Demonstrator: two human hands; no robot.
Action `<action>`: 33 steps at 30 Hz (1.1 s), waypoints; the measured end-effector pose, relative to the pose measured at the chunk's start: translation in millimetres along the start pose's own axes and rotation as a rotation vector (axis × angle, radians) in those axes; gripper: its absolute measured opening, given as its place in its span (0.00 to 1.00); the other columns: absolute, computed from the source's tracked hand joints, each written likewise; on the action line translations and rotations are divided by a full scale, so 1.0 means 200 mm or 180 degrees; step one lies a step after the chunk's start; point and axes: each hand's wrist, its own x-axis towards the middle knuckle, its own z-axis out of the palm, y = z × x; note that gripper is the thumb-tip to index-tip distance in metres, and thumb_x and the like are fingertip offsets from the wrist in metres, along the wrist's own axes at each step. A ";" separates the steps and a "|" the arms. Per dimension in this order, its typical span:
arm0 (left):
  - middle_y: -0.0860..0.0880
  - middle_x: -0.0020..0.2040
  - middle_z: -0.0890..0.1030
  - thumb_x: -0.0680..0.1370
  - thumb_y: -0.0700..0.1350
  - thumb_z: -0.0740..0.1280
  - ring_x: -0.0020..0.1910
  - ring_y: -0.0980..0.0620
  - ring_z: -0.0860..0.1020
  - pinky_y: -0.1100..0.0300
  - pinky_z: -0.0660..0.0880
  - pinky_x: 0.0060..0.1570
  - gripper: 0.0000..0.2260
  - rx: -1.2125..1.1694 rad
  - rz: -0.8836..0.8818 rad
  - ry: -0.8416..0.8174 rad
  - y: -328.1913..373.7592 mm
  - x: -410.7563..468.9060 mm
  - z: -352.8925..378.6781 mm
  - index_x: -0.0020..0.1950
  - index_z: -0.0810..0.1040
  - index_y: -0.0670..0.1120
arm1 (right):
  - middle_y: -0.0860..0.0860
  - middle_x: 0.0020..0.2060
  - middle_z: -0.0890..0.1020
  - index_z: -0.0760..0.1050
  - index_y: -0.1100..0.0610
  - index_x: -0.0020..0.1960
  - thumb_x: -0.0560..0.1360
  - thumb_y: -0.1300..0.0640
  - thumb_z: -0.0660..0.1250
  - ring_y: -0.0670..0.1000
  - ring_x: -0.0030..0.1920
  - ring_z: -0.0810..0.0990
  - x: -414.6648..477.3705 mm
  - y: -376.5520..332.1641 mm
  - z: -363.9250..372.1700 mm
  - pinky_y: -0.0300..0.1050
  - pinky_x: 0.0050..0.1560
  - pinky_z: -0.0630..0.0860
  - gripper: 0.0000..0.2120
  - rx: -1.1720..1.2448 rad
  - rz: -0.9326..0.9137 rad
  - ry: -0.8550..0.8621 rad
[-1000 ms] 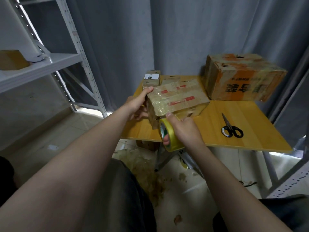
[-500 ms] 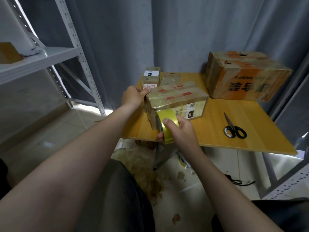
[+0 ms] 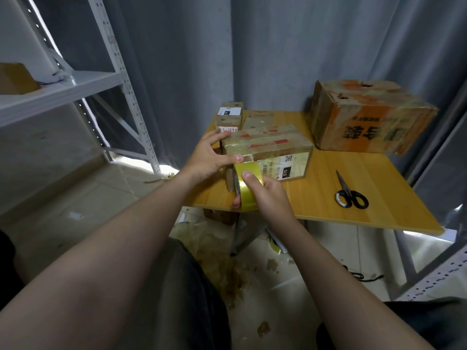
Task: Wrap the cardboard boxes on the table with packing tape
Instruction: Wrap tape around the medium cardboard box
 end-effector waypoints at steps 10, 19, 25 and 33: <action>0.52 0.74 0.75 0.67 0.48 0.84 0.72 0.56 0.71 0.59 0.67 0.70 0.28 -0.0003 0.0062 0.0256 0.01 0.03 0.01 0.66 0.84 0.46 | 0.56 0.33 0.87 0.78 0.61 0.54 0.84 0.43 0.61 0.54 0.34 0.88 -0.04 -0.09 0.00 0.40 0.34 0.82 0.20 -0.0210 0.0561 0.0150; 0.56 0.34 0.86 0.71 0.65 0.76 0.32 0.57 0.83 0.66 0.74 0.30 0.17 -0.0152 -0.0725 0.0147 0.11 0.08 -0.01 0.42 0.89 0.51 | 0.60 0.37 0.87 0.80 0.60 0.53 0.84 0.52 0.64 0.59 0.36 0.88 -0.08 -0.30 -0.10 0.45 0.39 0.84 0.12 0.0059 -0.0461 -0.0092; 0.51 0.45 0.87 0.69 0.73 0.71 0.41 0.51 0.85 0.56 0.82 0.38 0.24 -0.0123 -0.1090 0.0058 0.16 0.08 -0.02 0.43 0.87 0.53 | 0.64 0.36 0.86 0.80 0.62 0.50 0.85 0.53 0.63 0.62 0.34 0.85 -0.01 -0.32 -0.05 0.54 0.42 0.84 0.14 0.0149 -0.0495 -0.0046; 0.52 0.60 0.85 0.79 0.62 0.70 0.61 0.51 0.83 0.42 0.84 0.53 0.16 -0.0452 -0.0919 -0.0382 0.10 0.04 0.01 0.66 0.81 0.63 | 0.62 0.35 0.85 0.80 0.56 0.52 0.86 0.48 0.60 0.57 0.30 0.84 0.05 -0.35 -0.02 0.45 0.33 0.83 0.15 -0.0060 -0.0427 0.0006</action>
